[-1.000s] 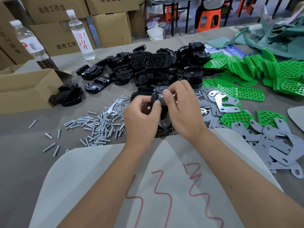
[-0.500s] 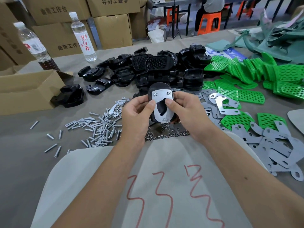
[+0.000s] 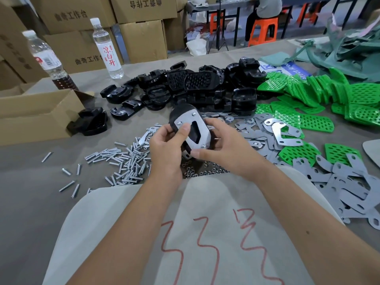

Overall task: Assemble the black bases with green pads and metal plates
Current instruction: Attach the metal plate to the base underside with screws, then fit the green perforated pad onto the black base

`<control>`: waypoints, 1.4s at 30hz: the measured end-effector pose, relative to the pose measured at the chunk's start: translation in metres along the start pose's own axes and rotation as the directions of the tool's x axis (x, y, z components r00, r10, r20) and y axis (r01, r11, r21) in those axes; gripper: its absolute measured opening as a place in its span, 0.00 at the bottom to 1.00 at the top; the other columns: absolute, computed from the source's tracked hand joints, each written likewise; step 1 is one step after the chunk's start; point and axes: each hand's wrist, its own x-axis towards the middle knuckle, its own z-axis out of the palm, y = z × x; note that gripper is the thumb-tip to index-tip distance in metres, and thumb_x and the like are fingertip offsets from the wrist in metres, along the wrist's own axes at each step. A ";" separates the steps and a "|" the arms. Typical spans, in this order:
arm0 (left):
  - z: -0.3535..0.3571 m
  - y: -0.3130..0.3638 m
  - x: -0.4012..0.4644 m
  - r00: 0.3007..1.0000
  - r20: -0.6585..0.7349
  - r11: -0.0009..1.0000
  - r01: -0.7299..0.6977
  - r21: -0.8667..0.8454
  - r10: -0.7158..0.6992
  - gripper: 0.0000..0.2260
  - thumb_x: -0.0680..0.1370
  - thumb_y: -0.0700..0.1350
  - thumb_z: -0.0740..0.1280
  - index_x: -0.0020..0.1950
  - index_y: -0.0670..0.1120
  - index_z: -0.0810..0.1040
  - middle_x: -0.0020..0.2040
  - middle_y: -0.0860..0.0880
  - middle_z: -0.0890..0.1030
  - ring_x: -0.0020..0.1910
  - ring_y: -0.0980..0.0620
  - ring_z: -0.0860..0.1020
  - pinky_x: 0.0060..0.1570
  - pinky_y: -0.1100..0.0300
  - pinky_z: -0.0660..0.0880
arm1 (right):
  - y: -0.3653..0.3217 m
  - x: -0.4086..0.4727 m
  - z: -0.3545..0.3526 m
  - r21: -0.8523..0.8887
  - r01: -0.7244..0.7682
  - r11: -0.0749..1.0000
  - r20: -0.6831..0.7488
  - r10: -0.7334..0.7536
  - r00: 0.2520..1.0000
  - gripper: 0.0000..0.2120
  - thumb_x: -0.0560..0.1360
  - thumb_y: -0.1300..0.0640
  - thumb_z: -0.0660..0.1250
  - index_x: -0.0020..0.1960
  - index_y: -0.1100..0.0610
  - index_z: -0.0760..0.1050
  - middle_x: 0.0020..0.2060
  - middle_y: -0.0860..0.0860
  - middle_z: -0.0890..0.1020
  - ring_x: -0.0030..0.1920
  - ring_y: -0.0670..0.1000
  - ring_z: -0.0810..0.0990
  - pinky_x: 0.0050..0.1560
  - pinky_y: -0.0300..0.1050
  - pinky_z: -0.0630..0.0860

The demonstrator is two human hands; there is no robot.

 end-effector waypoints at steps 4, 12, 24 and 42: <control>0.001 0.002 0.002 0.999 -0.010 0.995 0.053 -0.086 -0.054 0.04 0.80 0.39 0.71 0.53 0.40 0.80 0.45 0.43 0.86 0.40 0.47 0.84 0.39 0.55 0.82 | -0.001 0.000 0.001 0.111 0.031 0.993 -0.041 -0.026 0.999 0.23 0.73 0.67 0.78 0.64 0.52 0.78 0.48 0.52 0.88 0.41 0.52 0.88 0.41 0.41 0.81; 0.008 0.002 0.002 0.998 -0.001 0.991 0.069 -0.115 -0.070 0.10 0.81 0.38 0.70 0.59 0.34 0.78 0.48 0.40 0.83 0.45 0.44 0.83 0.48 0.50 0.81 | -0.005 -0.003 0.000 0.279 0.059 0.958 -0.055 -0.045 0.997 0.24 0.74 0.71 0.74 0.66 0.56 0.78 0.52 0.58 0.86 0.50 0.55 0.85 0.52 0.48 0.82; -0.002 0.015 0.001 0.982 -0.114 0.985 -0.136 0.104 0.148 0.05 0.76 0.44 0.75 0.47 0.42 0.83 0.45 0.42 0.86 0.43 0.47 0.83 0.51 0.41 0.81 | -0.021 0.004 0.026 0.334 -0.017 0.942 -0.084 0.048 0.995 0.19 0.77 0.69 0.72 0.66 0.60 0.75 0.50 0.57 0.88 0.48 0.55 0.87 0.50 0.47 0.83; -0.178 0.108 0.027 0.611 -0.783 0.967 -0.251 -0.052 0.116 0.05 0.79 0.35 0.71 0.43 0.39 0.80 0.38 0.44 0.82 0.33 0.50 0.80 0.35 0.60 0.76 | -0.096 0.075 0.237 0.585 -0.352 0.731 0.318 0.192 0.928 0.35 0.77 0.80 0.62 0.80 0.62 0.60 0.66 0.67 0.78 0.59 0.61 0.83 0.59 0.51 0.82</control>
